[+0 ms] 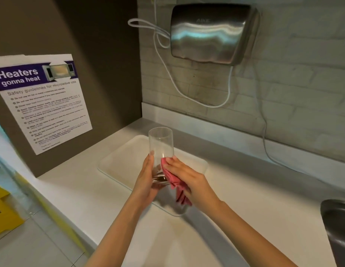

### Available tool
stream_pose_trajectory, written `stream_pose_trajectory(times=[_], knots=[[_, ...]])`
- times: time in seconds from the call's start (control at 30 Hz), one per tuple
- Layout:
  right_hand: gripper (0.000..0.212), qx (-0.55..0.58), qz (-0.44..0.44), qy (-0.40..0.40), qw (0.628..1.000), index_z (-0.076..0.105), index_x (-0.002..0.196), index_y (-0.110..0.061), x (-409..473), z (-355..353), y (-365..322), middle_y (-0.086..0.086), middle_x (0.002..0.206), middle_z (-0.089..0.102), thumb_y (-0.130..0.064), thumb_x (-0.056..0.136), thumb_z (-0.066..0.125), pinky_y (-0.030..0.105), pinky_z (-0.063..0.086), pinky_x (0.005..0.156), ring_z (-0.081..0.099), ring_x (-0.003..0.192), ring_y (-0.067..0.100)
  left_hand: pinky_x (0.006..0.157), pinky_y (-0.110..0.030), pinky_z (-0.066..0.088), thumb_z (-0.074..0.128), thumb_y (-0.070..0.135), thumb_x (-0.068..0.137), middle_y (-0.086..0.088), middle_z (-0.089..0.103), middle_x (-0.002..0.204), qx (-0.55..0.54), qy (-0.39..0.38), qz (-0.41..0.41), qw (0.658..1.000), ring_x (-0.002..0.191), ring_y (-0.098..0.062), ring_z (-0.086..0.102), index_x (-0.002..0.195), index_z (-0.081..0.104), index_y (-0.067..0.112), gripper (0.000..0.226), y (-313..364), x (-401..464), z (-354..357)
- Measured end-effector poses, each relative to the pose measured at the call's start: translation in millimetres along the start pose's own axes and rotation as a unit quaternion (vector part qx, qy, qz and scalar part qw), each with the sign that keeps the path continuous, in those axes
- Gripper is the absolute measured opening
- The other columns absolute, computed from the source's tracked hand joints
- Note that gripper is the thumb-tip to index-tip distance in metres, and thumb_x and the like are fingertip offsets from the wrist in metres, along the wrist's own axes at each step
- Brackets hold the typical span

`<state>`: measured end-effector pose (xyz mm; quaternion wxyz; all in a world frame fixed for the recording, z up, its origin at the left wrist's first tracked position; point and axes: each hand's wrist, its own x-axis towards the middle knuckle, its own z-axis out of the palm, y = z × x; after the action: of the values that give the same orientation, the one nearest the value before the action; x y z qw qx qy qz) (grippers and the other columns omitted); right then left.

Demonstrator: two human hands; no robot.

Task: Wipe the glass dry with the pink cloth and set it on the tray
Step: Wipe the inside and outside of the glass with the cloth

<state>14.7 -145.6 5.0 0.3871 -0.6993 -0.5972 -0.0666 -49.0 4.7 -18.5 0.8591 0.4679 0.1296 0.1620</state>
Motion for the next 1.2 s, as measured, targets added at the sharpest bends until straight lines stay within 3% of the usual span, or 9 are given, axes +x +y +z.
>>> stream_pose_trajectory(times=[0.1, 0.23, 0.33, 0.43, 0.63, 0.83, 1.03, 1.1, 1.2], knots=[[0.053, 0.064, 0.076, 0.093, 0.991, 0.05, 0.131, -0.011, 7, -5, 4, 0.0, 0.137, 0.05, 0.014, 0.084, 0.051, 0.025, 0.034, 0.109, 0.044, 0.129, 0.009, 0.096, -0.055, 0.049, 0.047, 0.052, 0.092, -0.024, 0.061, 0.128, 0.005, 0.001, -0.021, 1.0, 0.112, -0.041, 0.063, 0.142, 0.039, 0.025, 0.058, -7, -6, 1], [0.052, 0.086, 0.184, 0.205, 0.957, 0.052, 0.129, -0.011, 41, -8, -5, -0.016, 0.118, 0.056, 0.014, 0.084, 0.048, 0.002, 0.037, 0.09, 0.053, 0.109, -0.005, 0.085, -0.049, 0.056, 0.051, 0.054, 0.079, -0.015, 0.068, 0.12, 0.038, 0.002, 0.007, 0.999, 0.104, -0.034, 0.068, 0.13, 0.044, 0.044, 0.052, -10, -12, 7], [0.06, 0.003, 0.096, 0.115, 0.989, 0.046, 0.134, -0.012, 36, 0, -14, -0.004, 0.136, 0.047, 0.012, 0.08, 0.058, 0.02, 0.028, 0.109, 0.035, 0.13, 0.006, 0.078, -0.044, 0.058, 0.05, 0.055, 0.08, -0.011, 0.068, 0.122, 0.058, 0.008, 0.031, 0.998, 0.105, -0.03, 0.068, 0.133, 0.045, 0.041, 0.055, -8, -12, 7], [0.061, -0.056, -0.008, 0.025, 0.998, 0.045, 0.134, -0.011, 21, -2, -11, 0.004, 0.144, 0.041, 0.005, 0.079, 0.064, 0.027, 0.019, 0.115, 0.026, 0.138, 0.016, 0.091, -0.054, 0.052, 0.047, 0.052, 0.086, -0.012, 0.063, 0.13, 0.062, -0.009, 0.047, 0.997, 0.112, -0.033, 0.064, 0.141, 0.04, 0.032, 0.059, -6, -14, 5], [0.063, 0.011, 0.117, 0.162, 0.98, 0.05, 0.131, -0.006, 62, -15, -8, 0.014, 0.139, 0.047, 0.022, 0.074, 0.051, 0.029, 0.025, 0.113, 0.038, 0.133, 0.026, 0.091, -0.058, 0.051, 0.048, 0.049, 0.083, -0.015, 0.069, 0.117, 0.059, 0.008, 0.018, 0.998, 0.104, -0.036, 0.067, 0.121, 0.048, 0.046, 0.038, -11, -21, 8], [0.055, -0.083, -0.004, -0.008, 0.997, 0.047, 0.133, -0.013, 38, -5, -6, 0.007, 0.143, 0.045, 0.004, 0.083, 0.061, 0.031, 0.018, 0.114, 0.023, 0.137, 0.016, 0.087, -0.053, 0.055, 0.046, 0.046, 0.091, -0.011, 0.066, 0.123, 0.072, 0.013, 0.047, 0.996, 0.106, -0.03, 0.068, 0.14, 0.042, 0.029, 0.052, -7, -19, 2], [0.059, -0.109, 0.053, 0.04, 0.992, 0.047, 0.133, -0.01, 62, -15, -12, 0.009, 0.144, 0.043, 0.016, 0.08, 0.054, 0.046, 0.034, 0.109, 0.029, 0.137, 0.026, 0.088, -0.054, 0.054, 0.07, 0.042, 0.079, -0.01, 0.067, 0.122, 0.085, 0.0, 0.041, 0.996, 0.106, -0.033, 0.067, 0.135, 0.04, 0.045, 0.063, -18, -21, 2], [0.059, -0.149, 0.03, 0.016, 0.988, 0.047, 0.132, -0.009, 75, -11, -21, 0.01, 0.145, 0.042, 0.016, 0.079, 0.054, 0.044, 0.034, 0.109, 0.029, 0.137, 0.028, 0.084, -0.047, 0.057, 0.079, 0.026, 0.072, -0.012, 0.067, 0.12, 0.074, -0.001, 0.038, 0.997, 0.106, -0.031, 0.067, 0.127, 0.043, 0.051, 0.071, -20, -19, 3], [0.053, -0.155, -0.028, -0.061, 0.986, 0.048, 0.132, -0.01, 70, -11, -19, 0.009, 0.146, 0.041, 0.007, 0.082, 0.056, 0.038, 0.029, 0.109, 0.027, 0.139, 0.026, 0.075, -0.043, 0.058, 0.075, 0.014, 0.072, -0.008, 0.07, 0.114, 0.038, 0.009, 0.05, 0.998, 0.1, -0.028, 0.069, 0.136, 0.042, 0.037, 0.076, -19, -17, -3]])
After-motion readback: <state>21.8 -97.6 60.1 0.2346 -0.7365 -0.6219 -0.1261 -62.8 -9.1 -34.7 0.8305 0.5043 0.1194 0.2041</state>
